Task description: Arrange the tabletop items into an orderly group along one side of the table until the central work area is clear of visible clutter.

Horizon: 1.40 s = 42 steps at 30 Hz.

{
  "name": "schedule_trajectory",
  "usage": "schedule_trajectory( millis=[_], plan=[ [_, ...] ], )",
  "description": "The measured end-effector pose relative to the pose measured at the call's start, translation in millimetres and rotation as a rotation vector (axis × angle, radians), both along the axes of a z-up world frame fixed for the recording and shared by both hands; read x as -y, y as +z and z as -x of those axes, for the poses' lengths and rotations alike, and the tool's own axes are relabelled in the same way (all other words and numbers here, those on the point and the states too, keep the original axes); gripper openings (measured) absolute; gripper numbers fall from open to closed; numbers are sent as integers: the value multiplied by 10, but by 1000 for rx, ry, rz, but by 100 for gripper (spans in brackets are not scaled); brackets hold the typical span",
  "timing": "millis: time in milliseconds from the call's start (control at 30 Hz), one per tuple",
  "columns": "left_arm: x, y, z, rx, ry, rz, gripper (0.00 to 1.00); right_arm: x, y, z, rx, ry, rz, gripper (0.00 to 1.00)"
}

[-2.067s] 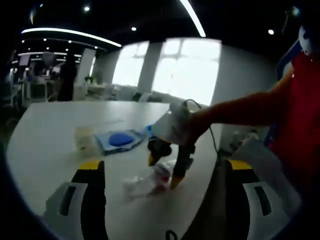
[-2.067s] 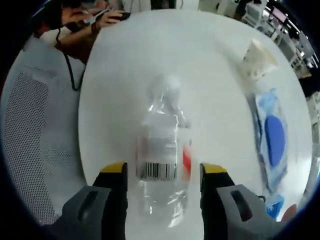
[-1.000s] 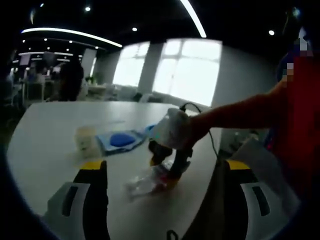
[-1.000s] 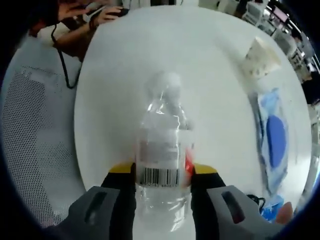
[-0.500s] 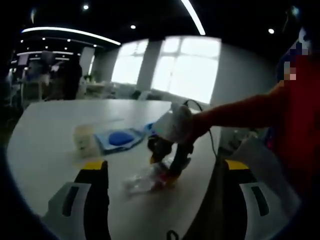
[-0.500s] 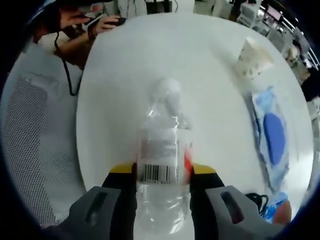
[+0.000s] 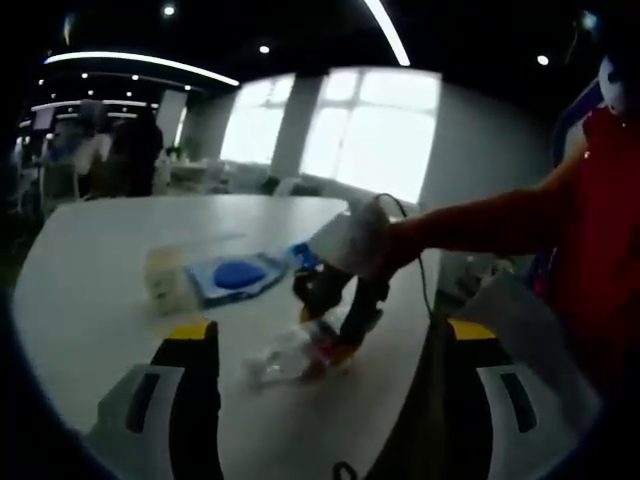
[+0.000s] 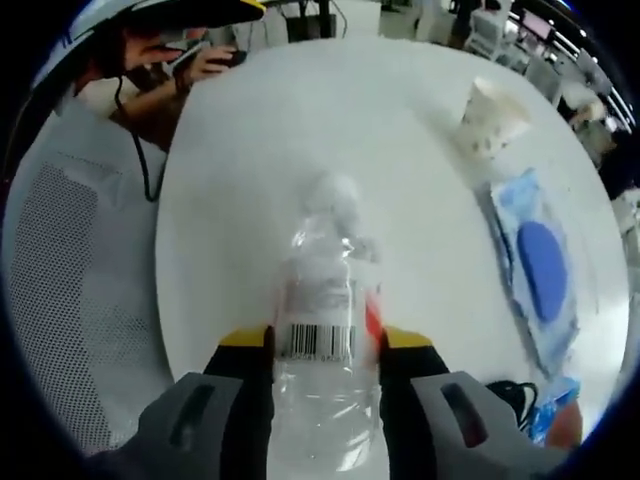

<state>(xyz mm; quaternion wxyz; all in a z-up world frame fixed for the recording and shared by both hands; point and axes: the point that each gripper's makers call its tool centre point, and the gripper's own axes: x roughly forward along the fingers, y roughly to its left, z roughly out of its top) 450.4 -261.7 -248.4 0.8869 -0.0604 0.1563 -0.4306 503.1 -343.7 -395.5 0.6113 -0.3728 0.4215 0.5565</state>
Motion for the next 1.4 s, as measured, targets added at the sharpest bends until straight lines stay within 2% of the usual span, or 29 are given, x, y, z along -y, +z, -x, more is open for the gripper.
schedule_trajectory(
  millis=[267,533,633,667,1100,1300,1400],
  plan=[
    [-25,13,14,2,5,5,88,51,-92,26,-20,-19,50,42],
    [-37,0,0,0,10,5,88,70,-87,23,-37,-38,58,44],
    [-22,-3,1,-1,6,5,87,-3,-50,7,-31,-54,21,60],
    [-21,-6,2,-1,5,5,87,-16,-43,15,-37,-57,21,61],
    [-58,-7,4,-3,14,7,86,-275,-42,-38,-19,-25,13,51],
    [-78,-10,1,-4,20,6,86,-309,-74,-52,-27,-25,22,50],
    [-83,-9,-1,-3,22,7,86,-298,-81,-41,-29,-20,27,45]
  ],
)
